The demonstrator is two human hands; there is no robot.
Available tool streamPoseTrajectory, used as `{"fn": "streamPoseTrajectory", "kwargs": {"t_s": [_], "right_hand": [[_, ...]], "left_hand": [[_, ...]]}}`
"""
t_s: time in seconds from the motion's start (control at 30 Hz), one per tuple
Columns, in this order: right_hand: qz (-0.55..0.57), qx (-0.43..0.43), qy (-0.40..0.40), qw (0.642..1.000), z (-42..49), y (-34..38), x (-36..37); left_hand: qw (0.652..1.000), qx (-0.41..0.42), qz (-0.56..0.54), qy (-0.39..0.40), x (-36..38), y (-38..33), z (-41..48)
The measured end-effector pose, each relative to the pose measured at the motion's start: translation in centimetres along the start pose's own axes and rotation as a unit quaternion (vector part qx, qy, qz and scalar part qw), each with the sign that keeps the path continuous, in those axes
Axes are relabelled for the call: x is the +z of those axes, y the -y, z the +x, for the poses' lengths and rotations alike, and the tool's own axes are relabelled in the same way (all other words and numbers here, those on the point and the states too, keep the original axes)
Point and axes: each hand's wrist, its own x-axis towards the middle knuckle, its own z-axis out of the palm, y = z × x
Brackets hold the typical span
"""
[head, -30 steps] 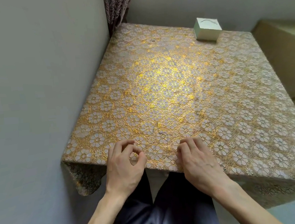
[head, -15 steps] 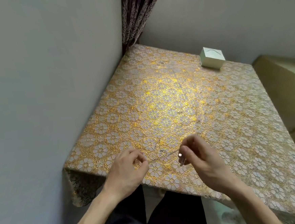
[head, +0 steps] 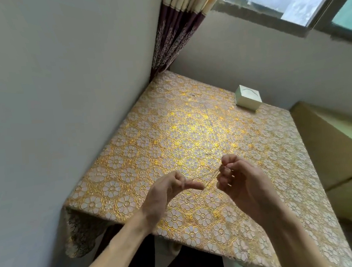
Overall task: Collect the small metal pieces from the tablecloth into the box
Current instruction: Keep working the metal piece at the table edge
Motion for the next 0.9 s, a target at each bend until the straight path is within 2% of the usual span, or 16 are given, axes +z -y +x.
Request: {"fn": "streamPoseTrajectory", "kwargs": {"t_s": [0.2, 0.47, 0.57, 0.67, 0.9], "right_hand": [[0.017, -0.001, -0.012, 1.0, 0.0, 0.5, 0.6], [0.041, -0.006, -0.015, 0.999, 0.0, 0.9, 1.2], [0.06, -0.015, -0.023, 0.998, 0.0, 1.1, 0.6], [0.063, -0.02, -0.028, 0.997, -0.2, 1.1, 0.3], [0.054, -0.013, -0.003, 0.998, -0.2, 0.6, 1.0]], "left_hand": [[0.995, -0.04, -0.095, -0.018, 0.4, -0.2, 0.4], [0.99, -0.072, -0.123, 0.013, 0.3, 0.2, 0.8], [0.992, -0.073, -0.103, 0.001, -0.2, 0.1, 0.4], [0.997, -0.075, -0.034, -0.005, -1.4, 0.0, 0.0], [0.989, -0.108, 0.091, 0.047, -2.6, 0.2, 0.0]]}}
